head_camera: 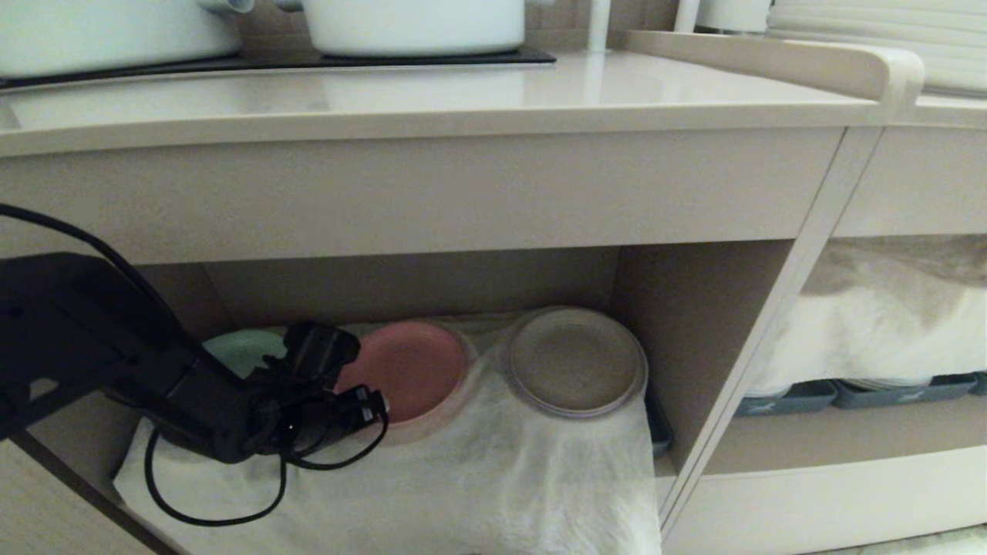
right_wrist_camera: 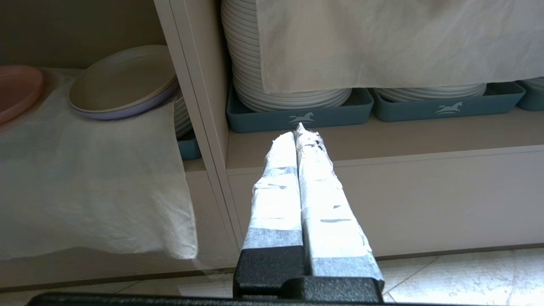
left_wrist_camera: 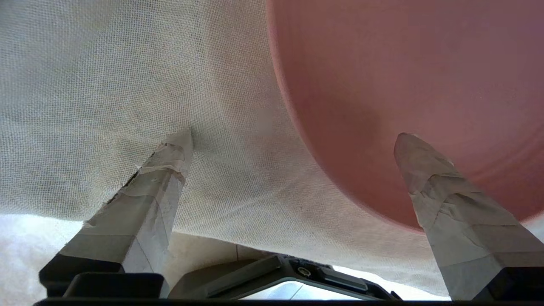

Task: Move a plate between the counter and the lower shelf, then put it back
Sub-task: Pick up the plate in the cupboard

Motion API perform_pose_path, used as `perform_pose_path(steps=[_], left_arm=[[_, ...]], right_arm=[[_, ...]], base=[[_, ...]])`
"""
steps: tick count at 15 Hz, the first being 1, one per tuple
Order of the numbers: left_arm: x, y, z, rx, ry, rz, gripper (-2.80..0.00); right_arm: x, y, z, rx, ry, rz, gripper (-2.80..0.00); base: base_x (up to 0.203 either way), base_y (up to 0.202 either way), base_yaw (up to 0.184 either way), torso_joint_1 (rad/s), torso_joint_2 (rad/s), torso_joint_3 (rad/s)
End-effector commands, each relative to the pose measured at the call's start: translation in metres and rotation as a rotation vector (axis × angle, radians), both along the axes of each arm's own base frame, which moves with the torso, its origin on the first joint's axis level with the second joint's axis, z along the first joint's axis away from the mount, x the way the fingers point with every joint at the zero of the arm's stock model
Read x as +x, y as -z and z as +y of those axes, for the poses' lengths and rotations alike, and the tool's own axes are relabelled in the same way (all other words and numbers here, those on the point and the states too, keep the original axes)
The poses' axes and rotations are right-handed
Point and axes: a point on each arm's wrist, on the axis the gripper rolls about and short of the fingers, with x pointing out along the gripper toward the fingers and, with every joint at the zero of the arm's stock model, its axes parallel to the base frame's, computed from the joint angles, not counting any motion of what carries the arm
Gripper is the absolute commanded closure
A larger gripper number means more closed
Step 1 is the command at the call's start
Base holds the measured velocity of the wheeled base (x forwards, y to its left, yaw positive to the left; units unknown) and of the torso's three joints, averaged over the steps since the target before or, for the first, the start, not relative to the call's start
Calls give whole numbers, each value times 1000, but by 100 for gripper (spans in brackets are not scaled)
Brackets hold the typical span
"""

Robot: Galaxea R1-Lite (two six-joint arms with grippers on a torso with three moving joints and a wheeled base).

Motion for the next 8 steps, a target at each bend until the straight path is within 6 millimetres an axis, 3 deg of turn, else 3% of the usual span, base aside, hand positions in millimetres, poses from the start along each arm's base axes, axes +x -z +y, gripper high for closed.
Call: perform_pose_path(steps=[1, 8], left_arm=[[2, 2, 0, -2, -6, 0, -280], [12, 0, -1, 2, -19, -25, -280]], right_arm=[[0, 0, 0, 0, 0, 1, 0], [0, 0, 0, 0, 0, 1, 0]], base=[[0, 0, 0, 0, 0, 0], [0, 0, 0, 0, 0, 0]])
